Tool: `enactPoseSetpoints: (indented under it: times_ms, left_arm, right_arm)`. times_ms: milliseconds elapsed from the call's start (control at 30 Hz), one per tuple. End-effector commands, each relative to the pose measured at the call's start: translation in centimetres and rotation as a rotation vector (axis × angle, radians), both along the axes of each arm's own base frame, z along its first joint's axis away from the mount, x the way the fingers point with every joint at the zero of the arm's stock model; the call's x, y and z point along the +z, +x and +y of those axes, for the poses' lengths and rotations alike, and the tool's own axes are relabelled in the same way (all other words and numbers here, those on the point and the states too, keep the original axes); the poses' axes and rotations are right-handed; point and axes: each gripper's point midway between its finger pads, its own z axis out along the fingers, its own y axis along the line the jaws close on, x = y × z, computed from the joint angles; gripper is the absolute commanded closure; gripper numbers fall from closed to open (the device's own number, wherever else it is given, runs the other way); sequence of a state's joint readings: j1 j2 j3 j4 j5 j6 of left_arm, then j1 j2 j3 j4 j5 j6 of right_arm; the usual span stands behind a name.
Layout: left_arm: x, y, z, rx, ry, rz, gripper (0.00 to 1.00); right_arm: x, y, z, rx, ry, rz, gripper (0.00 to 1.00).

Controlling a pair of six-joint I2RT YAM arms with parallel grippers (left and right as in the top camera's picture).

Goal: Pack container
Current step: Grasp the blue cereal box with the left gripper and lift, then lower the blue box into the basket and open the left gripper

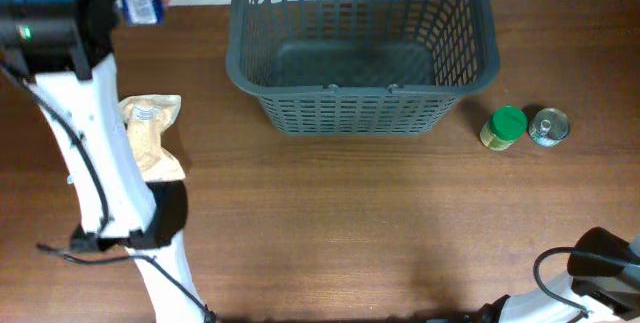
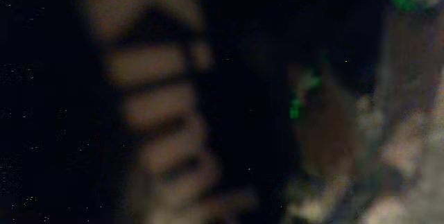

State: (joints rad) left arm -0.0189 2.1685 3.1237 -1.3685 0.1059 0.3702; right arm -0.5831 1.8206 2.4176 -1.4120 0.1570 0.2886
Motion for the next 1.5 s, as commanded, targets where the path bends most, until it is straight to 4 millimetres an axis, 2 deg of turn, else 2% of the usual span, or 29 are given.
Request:
enactPoseSetpoints:
  times_ms: [0,33,100,133,167,233,300,367,400,433,467,533,600,733,833,900,933,1033,1067,1133,1167,1200,1267,1333,1400,1467]
  left_arm:
    - [1.9,-2.5,-8.4,-0.391,0.316,-0.140,0.98]
    - [1.9,-2.8,-9.8,-0.438,0.361,-0.156,0.98]
    - [0.3,-3.6,-15.0,-0.630,0.525,-0.191,0.98]
    - [-0.6,-3.8,-16.6,-0.692,0.579,-0.194,0.98]
    - [-3.1,-4.0,-19.7,-0.820,0.677,-0.186,0.98]
    - [-7.1,-3.3,-22.6,-0.932,0.739,-0.136,0.98]
    - [-10.0,-2.3,-23.9,-0.977,0.756,-0.095,0.98]
    - [-14.4,-0.1,-25.1,-1.002,0.762,-0.036,0.98]
    - [-19.0,2.4,-25.7,-0.999,0.778,0.024,0.98]
    - [-20.7,3.2,-25.7,-0.986,0.795,0.050,0.98]
    - [-23.7,4.7,-25.3,-0.948,0.826,0.108,0.98]
    - [-25.8,6.0,-24.9,-0.884,0.830,0.159,0.99]
    - [-28.8,6.7,-24.9,-0.884,0.839,0.206,0.98]
    - [-30.4,8.9,-25.2,-0.843,0.861,0.173,0.98]
    - [-30.6,10.6,-25.7,-0.802,0.869,0.114,0.95]
    - [-30.4,11.2,-25.9,-0.790,0.867,0.088,0.64]
    - [-30.3,11.2,-25.9,-0.770,0.855,0.098,0.01]
    - [-28.6,11.2,-25.4,-0.634,0.806,0.120,0.01]
    - [-27.2,11.0,-25.2,-0.563,0.762,0.123,0.01]
    - [-22.6,10.2,-24.2,-0.443,0.652,0.103,0.01]
    - [-19.5,9.3,-23.2,-0.375,0.593,0.087,0.01]
    - [-17.6,8.6,-22.3,-0.337,0.565,0.078,0.01]
    - [-12.1,5.7,-19.3,-0.259,0.536,0.063,0.01]
    - [-8.3,2.8,-16.0,-0.186,0.536,0.064,0.01]
    - [-5.2,0.3,-12.0,-0.077,0.493,0.068,0.01]
    - [-3.2,-1.5,-8.9,-0.010,0.446,0.069,0.01]
  right_arm:
    - [-0.2,0.0,-0.3,-0.015,-0.002,0.005,0.01]
    - [-0.2,0.0,-0.3,-0.014,-0.001,0.005,0.01]
    - [-0.2,0.0,-0.3,-0.015,-0.002,0.005,0.01]
    - [-0.2,0.0,-0.3,-0.014,-0.001,0.005,0.01]
    - [-0.2,0.0,-0.3,-0.014,-0.001,0.005,0.01]
    - [-0.2,0.0,-0.3,-0.014,-0.001,0.005,0.01]
    - [-0.2,0.0,-0.3,-0.014,-0.001,0.005,0.01]
    - [-0.2,0.0,-0.3,-0.015,-0.002,0.005,0.01]
    - [-0.2,0.0,-0.3,-0.015,-0.002,0.005,0.01]
    - [-0.2,0.0,-0.3,-0.014,-0.001,0.005,0.01]
    - [-0.2,0.0,-0.3,-0.014,-0.001,0.005,0.01]
    - [-0.2,0.0,-0.3,-0.015,-0.002,0.005,0.01]
    - [-0.2,0.0,-0.3,-0.014,-0.001,0.005,0.01]
    - [-0.2,0.0,-0.3,-0.015,-0.002,0.005,0.01]
    - [-0.2,0.0,-0.3,-0.014,-0.001,0.005,0.01]
    - [-0.2,0.0,-0.3,-0.015,-0.002,0.005,0.01]
    - [-0.2,0.0,-0.3,-0.015,-0.002,0.005,0.01]
    - [-0.2,0.0,-0.3,-0.015,-0.002,0.005,0.01]
    - [-0.2,0.0,-0.3,-0.015,-0.002,0.005,0.01]
    - [-0.2,0.0,-0.3,-0.015,-0.002,0.005,0.01]
    - [-0.2,0.0,-0.3,-0.014,-0.001,0.005,0.01]
    - [-0.2,0.0,-0.3,-0.015,-0.001,0.006,0.01]
    - [-0.2,0.0,-0.3,-0.014,-0.001,0.005,0.01]
    - [-0.2,0.0,-0.3,-0.014,-0.002,0.005,0.01]
    - [-0.2,0.0,-0.3,-0.014,-0.001,0.005,0.01]
    - [-0.2,0.0,-0.3,-0.014,-0.001,0.005,0.01]
